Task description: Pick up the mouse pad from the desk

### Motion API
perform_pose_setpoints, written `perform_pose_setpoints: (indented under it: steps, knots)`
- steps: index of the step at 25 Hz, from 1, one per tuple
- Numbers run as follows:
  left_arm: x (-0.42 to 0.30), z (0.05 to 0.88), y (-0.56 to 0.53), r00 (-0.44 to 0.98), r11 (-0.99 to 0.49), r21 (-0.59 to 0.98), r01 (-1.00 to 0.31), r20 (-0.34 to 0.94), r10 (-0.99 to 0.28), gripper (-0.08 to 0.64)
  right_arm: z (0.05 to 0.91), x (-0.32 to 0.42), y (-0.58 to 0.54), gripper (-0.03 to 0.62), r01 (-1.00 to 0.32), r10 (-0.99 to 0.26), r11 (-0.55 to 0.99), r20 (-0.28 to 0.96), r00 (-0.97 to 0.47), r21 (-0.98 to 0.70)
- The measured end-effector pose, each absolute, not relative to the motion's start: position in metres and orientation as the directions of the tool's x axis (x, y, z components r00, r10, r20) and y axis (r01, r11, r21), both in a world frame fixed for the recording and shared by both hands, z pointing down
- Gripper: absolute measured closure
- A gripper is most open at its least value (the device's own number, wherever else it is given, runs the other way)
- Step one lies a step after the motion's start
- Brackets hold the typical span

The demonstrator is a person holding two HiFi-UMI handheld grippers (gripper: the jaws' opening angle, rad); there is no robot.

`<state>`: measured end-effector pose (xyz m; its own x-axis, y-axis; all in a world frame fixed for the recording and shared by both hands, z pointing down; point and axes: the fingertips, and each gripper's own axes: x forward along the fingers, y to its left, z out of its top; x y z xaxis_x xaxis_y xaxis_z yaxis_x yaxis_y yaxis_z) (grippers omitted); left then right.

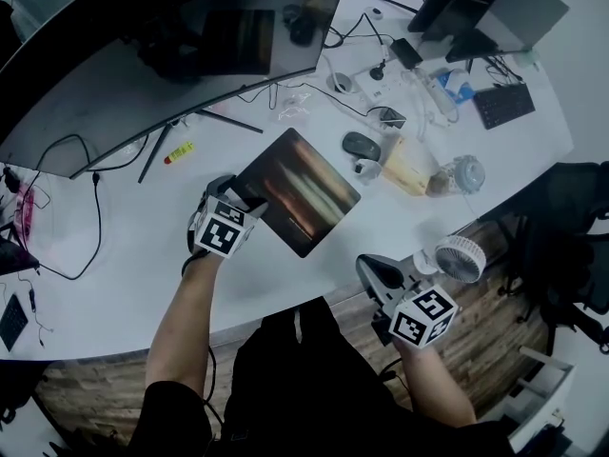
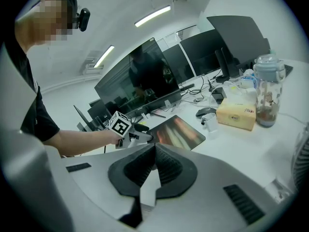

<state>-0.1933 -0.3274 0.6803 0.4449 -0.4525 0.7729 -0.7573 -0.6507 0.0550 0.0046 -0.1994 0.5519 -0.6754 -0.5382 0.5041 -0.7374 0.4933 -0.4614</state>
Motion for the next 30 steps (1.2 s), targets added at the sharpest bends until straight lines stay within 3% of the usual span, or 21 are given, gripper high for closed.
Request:
perform_pose_setpoints:
  steps: [30]
  knots:
    - [-0.193,0.679,-0.328,0.443,-0.647,0.068,-0.759,0.782,-0.438,0.233,0.556,-0.005,-0.191,0.588,-0.724,-0.514,0.506,0.51,-0.69,-0.469]
